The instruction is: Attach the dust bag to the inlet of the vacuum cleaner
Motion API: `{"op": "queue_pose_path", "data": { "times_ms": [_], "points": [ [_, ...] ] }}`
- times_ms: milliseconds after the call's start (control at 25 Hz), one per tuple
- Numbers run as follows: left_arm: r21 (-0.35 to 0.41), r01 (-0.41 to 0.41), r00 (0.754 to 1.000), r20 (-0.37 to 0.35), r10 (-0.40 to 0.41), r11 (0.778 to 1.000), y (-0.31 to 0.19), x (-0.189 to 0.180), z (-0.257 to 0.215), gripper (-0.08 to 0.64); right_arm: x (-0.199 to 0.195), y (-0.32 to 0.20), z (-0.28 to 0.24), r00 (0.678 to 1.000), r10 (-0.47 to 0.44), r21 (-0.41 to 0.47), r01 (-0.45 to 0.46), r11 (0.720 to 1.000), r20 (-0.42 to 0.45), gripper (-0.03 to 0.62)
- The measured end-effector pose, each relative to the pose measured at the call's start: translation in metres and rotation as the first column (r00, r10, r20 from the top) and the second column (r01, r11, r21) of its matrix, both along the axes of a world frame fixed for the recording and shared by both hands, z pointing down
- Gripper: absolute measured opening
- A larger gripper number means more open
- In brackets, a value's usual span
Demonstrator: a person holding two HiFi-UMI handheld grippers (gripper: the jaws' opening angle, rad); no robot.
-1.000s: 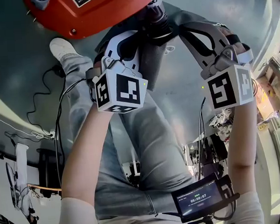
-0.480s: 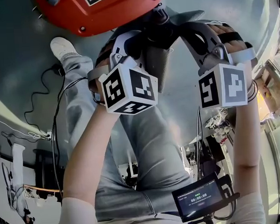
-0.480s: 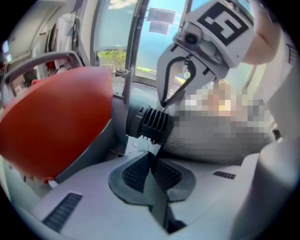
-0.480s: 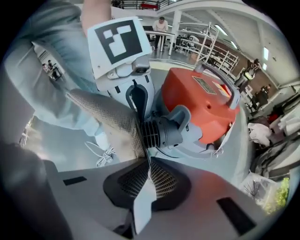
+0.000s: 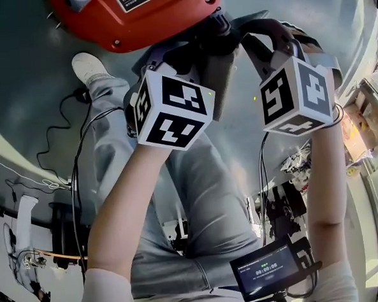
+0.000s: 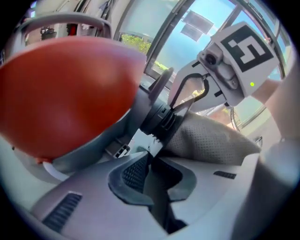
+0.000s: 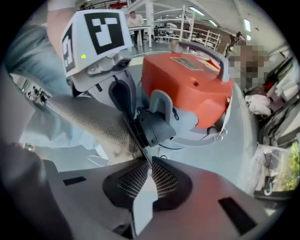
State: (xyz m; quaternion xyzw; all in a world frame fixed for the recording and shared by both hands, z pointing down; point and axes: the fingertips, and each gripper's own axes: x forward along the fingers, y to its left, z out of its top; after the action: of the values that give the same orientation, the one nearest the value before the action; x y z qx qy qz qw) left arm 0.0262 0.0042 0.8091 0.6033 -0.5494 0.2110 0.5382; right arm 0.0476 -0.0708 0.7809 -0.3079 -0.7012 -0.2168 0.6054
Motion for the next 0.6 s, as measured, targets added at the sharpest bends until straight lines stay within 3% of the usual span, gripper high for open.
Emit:
{"op": "queue_pose_path", "data": {
  "times_ms": [120, 240, 480, 600],
  "points": [
    [0.002, 0.112, 0.991, -0.070, -0.112, 0.994, -0.007, -0.003, -0.003, 0.022, -0.006, -0.007, 0.002, 0.999, 0.038, -0.014, -0.038, 0.999, -0.014, 0.020],
    [-0.068, 0.220, 0.967, -0.115, -0.227, 0.973, -0.008, -0.003, -0.007, 0.023, -0.001, -0.006, -0.013, 0.999, 0.033, 0.015, -0.033, 0.999, -0.022, 0.020],
    [-0.094, 0.322, 0.932, -0.145, -0.333, 0.942, -0.008, -0.004, -0.003, 0.021, -0.009, -0.008, 0.000, 0.977, 0.205, -0.053, -0.208, 0.977, -0.061, 0.021],
    [-0.097, 0.332, 0.930, -0.129, -0.343, 0.938, -0.007, -0.006, -0.001, 0.021, -0.012, -0.008, 0.001, 0.979, 0.195, -0.016, -0.196, 0.980, -0.056, 0.021]
  ]
}}
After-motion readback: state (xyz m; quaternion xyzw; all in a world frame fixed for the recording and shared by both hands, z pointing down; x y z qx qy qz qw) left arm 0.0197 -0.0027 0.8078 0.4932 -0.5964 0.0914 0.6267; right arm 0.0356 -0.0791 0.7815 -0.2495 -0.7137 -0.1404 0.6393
